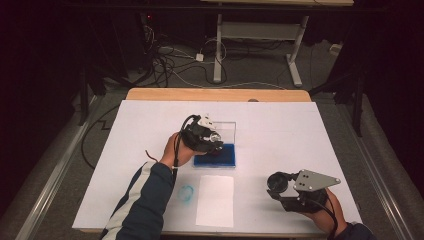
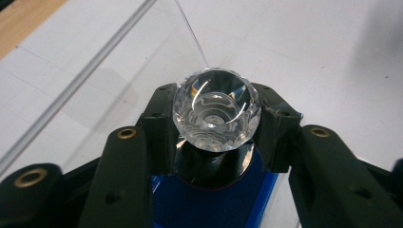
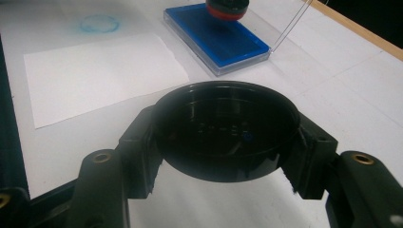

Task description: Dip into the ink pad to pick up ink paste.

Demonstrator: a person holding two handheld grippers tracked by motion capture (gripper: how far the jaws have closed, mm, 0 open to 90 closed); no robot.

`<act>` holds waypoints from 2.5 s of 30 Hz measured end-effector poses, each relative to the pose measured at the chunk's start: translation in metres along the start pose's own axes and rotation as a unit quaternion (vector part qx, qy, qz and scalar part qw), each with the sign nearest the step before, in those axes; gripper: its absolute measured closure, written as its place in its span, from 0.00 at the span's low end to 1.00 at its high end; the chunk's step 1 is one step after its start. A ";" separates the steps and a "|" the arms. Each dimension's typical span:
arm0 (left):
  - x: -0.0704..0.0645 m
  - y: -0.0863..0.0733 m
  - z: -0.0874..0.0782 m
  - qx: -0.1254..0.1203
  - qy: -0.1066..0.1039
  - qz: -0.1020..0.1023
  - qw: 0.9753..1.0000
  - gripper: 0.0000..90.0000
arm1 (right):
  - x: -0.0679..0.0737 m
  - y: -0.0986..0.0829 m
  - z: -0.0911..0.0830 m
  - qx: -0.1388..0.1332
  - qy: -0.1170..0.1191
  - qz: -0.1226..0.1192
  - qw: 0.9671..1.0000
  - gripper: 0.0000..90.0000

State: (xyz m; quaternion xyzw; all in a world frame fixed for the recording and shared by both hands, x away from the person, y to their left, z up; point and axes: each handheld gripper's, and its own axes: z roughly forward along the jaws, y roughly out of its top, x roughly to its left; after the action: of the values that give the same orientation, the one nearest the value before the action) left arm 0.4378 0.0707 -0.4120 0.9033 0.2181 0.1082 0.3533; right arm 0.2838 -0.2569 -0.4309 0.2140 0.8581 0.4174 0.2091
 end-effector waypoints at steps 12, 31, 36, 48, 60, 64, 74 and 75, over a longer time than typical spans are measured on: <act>0.001 -0.014 0.015 0.005 0.006 -0.009 1.000 0.60 | 0.000 0.000 0.001 0.004 0.001 -0.004 1.000 0.43; 0.006 -0.027 0.016 -0.026 -0.019 -0.056 0.998 0.60 | 0.002 0.000 0.002 0.007 0.001 -0.007 1.000 0.43; 0.006 -0.027 0.016 -0.026 -0.021 -0.056 0.998 0.60 | 0.002 0.000 0.002 0.008 0.001 -0.008 1.000 0.43; 0.001 -0.027 0.010 -0.011 -0.044 -0.050 0.998 0.60 | 0.001 0.000 0.001 0.008 -0.001 -0.005 1.000 0.43; 0.000 -0.033 0.012 -0.028 -0.047 -0.058 0.997 0.61 | 0.002 0.000 0.001 0.008 0.000 -0.008 1.000 0.43; -0.002 -0.031 0.012 -0.020 -0.040 -0.049 0.998 0.61 | 0.002 0.000 0.002 0.009 0.000 -0.008 1.000 0.43; -0.003 -0.031 0.012 -0.016 -0.036 -0.048 0.998 0.61 | 0.002 0.000 0.001 0.008 0.000 -0.009 1.000 0.43; -0.003 -0.030 0.012 -0.014 -0.034 -0.046 0.998 0.60 | 0.002 0.001 0.001 0.009 -0.001 -0.010 1.000 0.43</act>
State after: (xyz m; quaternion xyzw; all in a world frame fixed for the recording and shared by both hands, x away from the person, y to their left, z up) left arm 0.4295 0.0822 -0.4411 0.8904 0.2461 0.0637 0.3776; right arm 0.2829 -0.2548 -0.4314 0.2078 0.8637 0.4074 0.2119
